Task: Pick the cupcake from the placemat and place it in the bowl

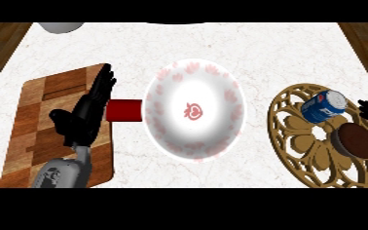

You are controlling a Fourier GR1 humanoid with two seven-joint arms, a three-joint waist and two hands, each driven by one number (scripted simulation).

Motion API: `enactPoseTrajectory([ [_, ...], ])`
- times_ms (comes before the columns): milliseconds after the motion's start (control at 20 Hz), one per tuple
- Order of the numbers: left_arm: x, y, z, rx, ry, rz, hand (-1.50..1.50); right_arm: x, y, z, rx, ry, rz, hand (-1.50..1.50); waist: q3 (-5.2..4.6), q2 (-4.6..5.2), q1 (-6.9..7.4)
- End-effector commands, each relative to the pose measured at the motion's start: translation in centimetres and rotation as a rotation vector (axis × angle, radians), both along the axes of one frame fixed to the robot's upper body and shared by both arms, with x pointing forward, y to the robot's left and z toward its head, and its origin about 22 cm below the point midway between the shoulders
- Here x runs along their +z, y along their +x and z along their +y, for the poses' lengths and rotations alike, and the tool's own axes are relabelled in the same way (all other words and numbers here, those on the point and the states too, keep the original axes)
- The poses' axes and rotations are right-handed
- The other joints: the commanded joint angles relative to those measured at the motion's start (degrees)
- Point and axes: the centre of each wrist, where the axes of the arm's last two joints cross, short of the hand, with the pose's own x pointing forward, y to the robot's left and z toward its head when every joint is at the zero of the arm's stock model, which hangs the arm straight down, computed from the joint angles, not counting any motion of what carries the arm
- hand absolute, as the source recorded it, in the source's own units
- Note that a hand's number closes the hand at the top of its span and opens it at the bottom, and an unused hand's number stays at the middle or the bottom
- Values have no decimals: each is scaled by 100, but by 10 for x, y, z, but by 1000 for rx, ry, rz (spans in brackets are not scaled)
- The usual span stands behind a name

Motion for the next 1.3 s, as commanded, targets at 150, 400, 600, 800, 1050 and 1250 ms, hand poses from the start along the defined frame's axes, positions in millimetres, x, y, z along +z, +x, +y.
enactPoseTrajectory([
  [150, -7, -10, -1, 9, 10, -5, 0, -13, -8, 0, 14, -58, -13, -150, -2, -5, -8],
  [400, -23, 3, -19, -8, -1, 3, 0, -33, 0, -2, 21, -186, -12, -150, 0, 7, -9],
  [600, 0, -2, -7, -2, -7, -2, 0, -48, 10, -1, 38, -196, 12, -150, 0, 2, 15],
  [800, -2, -10, -11, 2, 0, 2, 0, -58, 13, 24, 112, -174, -16, 150, -1, -8, 5],
  [1050, -10, -11, 2, -17, 0, -3, 0, -48, 24, 27, 244, -272, -121, 150, 1, 1, 48],
  [1250, 1, 1, 2, -2, 5, 0, 0, -67, 7, 37, 276, -210, -109, 150, -2, -5, -14],
])
